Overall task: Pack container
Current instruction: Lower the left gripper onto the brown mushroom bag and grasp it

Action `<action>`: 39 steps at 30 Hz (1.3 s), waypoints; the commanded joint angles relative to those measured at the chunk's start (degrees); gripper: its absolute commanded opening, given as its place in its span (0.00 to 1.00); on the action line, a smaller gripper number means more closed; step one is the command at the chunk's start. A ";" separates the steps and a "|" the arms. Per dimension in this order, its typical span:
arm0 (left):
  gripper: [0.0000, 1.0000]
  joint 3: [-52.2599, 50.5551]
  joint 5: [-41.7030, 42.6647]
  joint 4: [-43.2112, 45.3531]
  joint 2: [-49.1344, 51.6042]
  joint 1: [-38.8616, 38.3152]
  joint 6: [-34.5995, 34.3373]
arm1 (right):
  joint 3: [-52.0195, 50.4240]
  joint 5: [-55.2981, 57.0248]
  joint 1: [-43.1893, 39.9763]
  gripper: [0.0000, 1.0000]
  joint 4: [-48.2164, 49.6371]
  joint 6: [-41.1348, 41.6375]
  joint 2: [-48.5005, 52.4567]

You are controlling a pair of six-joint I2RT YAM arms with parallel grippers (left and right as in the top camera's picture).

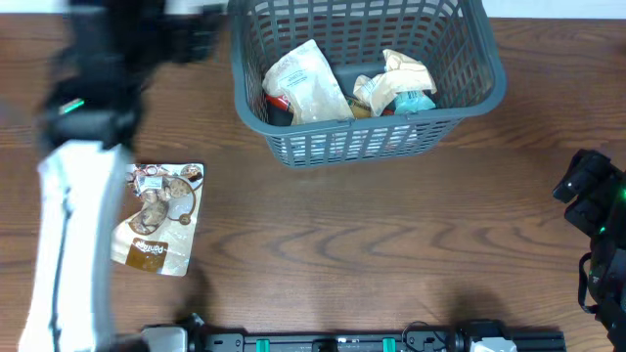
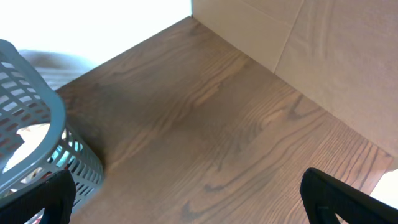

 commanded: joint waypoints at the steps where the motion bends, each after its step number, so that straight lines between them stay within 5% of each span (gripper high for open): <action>1: 0.88 0.09 -7.56 -8.57 -1.29 6.47 -10.36 | -0.07 0.46 0.09 0.99 0.20 -0.83 0.11; 5: 0.85 -0.15 -7.10 -22.95 0.83 12.24 -11.06 | -0.07 0.42 0.09 0.99 1.25 -0.81 0.11; 10: 0.85 -2.34 -7.15 -34.82 5.07 13.00 3.10 | -0.07 0.44 0.09 0.99 1.46 -0.83 0.11; 13: 0.86 -5.95 -7.13 -36.72 7.06 13.18 4.66 | -0.07 0.44 0.09 0.99 1.44 -0.85 0.11; 23: 0.91 -29.42 -7.32 -26.80 8.46 13.46 9.27 | -0.07 1.38 0.07 0.99 1.79 -3.43 0.35; 39: 0.97 -44.35 -8.90 -3.41 8.68 14.05 8.92 | -0.07 1.31 0.07 0.99 2.60 -6.34 2.51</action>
